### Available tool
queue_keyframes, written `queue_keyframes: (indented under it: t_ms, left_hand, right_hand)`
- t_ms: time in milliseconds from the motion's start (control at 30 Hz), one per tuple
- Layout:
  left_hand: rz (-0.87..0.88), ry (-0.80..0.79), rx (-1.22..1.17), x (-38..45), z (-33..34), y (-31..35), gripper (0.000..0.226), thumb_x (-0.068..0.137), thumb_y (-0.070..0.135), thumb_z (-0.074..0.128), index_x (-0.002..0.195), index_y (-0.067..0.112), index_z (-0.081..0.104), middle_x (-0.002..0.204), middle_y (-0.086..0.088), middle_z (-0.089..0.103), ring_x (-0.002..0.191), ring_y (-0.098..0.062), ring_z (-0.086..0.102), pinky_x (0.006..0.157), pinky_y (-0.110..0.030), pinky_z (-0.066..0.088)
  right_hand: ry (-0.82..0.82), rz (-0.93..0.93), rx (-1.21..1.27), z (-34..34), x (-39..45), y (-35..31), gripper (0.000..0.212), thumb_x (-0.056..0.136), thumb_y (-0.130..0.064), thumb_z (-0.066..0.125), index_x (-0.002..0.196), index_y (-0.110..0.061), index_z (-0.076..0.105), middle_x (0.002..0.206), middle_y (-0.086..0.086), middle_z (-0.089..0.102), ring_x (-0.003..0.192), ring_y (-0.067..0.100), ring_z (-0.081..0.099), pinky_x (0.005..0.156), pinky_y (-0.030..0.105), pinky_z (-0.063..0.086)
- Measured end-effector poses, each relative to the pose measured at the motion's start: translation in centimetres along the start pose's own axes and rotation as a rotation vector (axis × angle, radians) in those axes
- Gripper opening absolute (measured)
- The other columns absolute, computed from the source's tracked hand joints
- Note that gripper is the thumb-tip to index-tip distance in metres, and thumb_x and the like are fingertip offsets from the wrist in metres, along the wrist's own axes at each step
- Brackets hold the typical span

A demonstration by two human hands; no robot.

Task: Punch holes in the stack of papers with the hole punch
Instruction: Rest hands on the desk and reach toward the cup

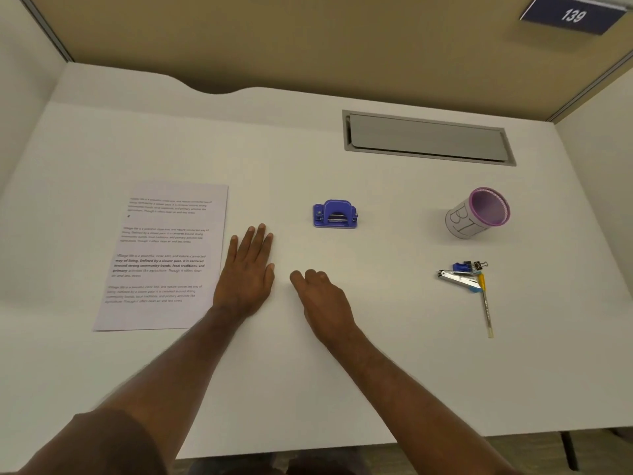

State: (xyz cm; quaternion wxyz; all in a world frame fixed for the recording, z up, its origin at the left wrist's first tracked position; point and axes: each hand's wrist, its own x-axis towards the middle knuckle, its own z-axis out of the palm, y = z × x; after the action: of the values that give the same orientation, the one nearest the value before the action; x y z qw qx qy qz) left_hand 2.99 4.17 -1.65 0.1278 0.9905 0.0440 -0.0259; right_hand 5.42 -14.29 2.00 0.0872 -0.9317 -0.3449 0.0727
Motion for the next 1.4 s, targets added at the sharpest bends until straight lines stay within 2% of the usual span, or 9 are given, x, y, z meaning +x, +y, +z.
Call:
queue_keyframes:
  t_ms: [200, 367, 500, 633, 733, 867, 1033, 1200, 1400]
  left_hand:
    - [0.001, 0.006, -0.023, 0.0, 0.1, -0.1, 0.066, 0.099, 0.036, 0.014, 0.159, 0.009, 0.016, 0.169, -0.010, 0.007, 0.157, -0.027, 0.005, 0.127, -0.052, 0.009]
    - [0.004, 0.024, -0.023, 0.1, 0.3, -0.2, 0.066, 0.099, 0.036, 0.016, 0.159, 0.009, 0.018, 0.169, -0.010, 0.010, 0.157, -0.027, 0.007, 0.127, -0.051, 0.010]
    - [0.011, 0.031, -0.020, 0.1, 0.5, -0.3, 0.064, 0.100, 0.034, 0.019, 0.158, 0.008, 0.021, 0.168, -0.010, 0.013, 0.156, -0.027, 0.010, 0.126, -0.052, 0.011]
    - [0.009, 0.033, -0.024, 0.1, 0.7, -0.4, 0.064, 0.099, 0.034, 0.021, 0.158, 0.009, 0.022, 0.168, -0.010, 0.013, 0.156, -0.027, 0.011, 0.126, -0.052, 0.010]
    - [0.007, 0.032, -0.022, 0.2, 0.8, -0.5, 0.064, 0.099, 0.034, 0.020, 0.158, 0.009, 0.021, 0.169, -0.009, 0.012, 0.156, -0.027, 0.010, 0.127, -0.051, 0.009]
    - [0.003, 0.036, -0.016, 0.0, 0.9, -0.4, 0.064, 0.099, 0.034, 0.019, 0.159, 0.009, 0.020, 0.169, -0.008, 0.011, 0.156, -0.026, 0.009, 0.127, -0.051, 0.010]
    - [0.010, 0.053, -0.026, 0.0, 0.7, -0.4, 0.065, 0.099, 0.034, 0.019, 0.158, 0.008, 0.023, 0.168, -0.009, 0.014, 0.156, -0.027, 0.012, 0.126, -0.052, 0.011]
    - [0.014, 0.059, -0.031, 0.0, 0.8, -0.3, 0.065, 0.099, 0.035, 0.019, 0.158, 0.007, 0.022, 0.168, -0.009, 0.014, 0.156, -0.027, 0.012, 0.126, -0.052, 0.011]
    - [0.012, 0.052, -0.032, 0.1, 0.8, -0.3, 0.065, 0.099, 0.035, 0.017, 0.158, 0.007, 0.021, 0.168, -0.009, 0.012, 0.156, -0.027, 0.010, 0.126, -0.052, 0.012]
  right_hand:
    - [0.042, 0.001, -0.011, 0.6, 0.3, 0.3, 0.054, 0.066, 0.009, 0.074, 0.113, -0.012, 0.056, 0.083, 0.008, 0.059, 0.072, 0.026, 0.058, 0.043, 0.034, 0.050]
    - [0.053, 0.166, 0.108, 0.4, 2.2, 0.4, 0.040, 0.085, 0.002, 0.057, 0.122, -0.012, 0.052, 0.091, 0.009, 0.061, 0.080, 0.026, 0.058, 0.062, 0.038, 0.052]
    - [0.168, 0.581, 0.541, -0.8, 3.2, 1.7, 0.021, 0.073, 0.000, 0.051, 0.079, -0.018, 0.043, 0.062, 0.000, 0.047, 0.057, 0.024, 0.043, 0.051, 0.030, 0.032]
    - [0.149, 0.895, 1.156, -2.5, 3.1, 4.8, 0.041, 0.063, 0.007, 0.070, 0.068, -0.019, 0.038, 0.070, 0.009, 0.052, 0.057, 0.020, 0.052, 0.057, 0.029, 0.043]
    - [0.214, 0.924, 1.699, -3.9, 2.7, 7.1, 0.044, 0.078, 0.017, 0.065, 0.068, -0.015, 0.038, 0.073, 0.017, 0.056, 0.059, 0.022, 0.067, 0.059, 0.024, 0.058]
    - [0.318, 0.899, 1.923, -7.7, 2.5, 11.5, 0.034, 0.086, 0.019, 0.056, 0.067, -0.007, 0.044, 0.058, 0.012, 0.064, 0.059, 0.017, 0.072, 0.058, 0.022, 0.059]
    - [0.529, 0.843, 1.726, -15.3, 2.0, 19.9, 0.028, 0.087, 0.016, 0.055, 0.069, -0.004, 0.049, 0.060, 0.008, 0.066, 0.057, 0.012, 0.070, 0.060, 0.019, 0.058]
    - [0.697, 0.990, 0.898, -20.4, 2.0, 27.4, 0.039, 0.064, 0.005, 0.077, 0.062, -0.017, 0.045, 0.067, 0.011, 0.055, 0.063, 0.024, 0.060, 0.066, 0.037, 0.054]
    - [0.567, 0.983, 0.298, -19.8, 3.2, 30.7, 0.027, 0.066, -0.008, 0.085, 0.074, -0.012, 0.060, 0.079, 0.007, 0.065, 0.073, 0.026, 0.065, 0.071, 0.032, 0.054]
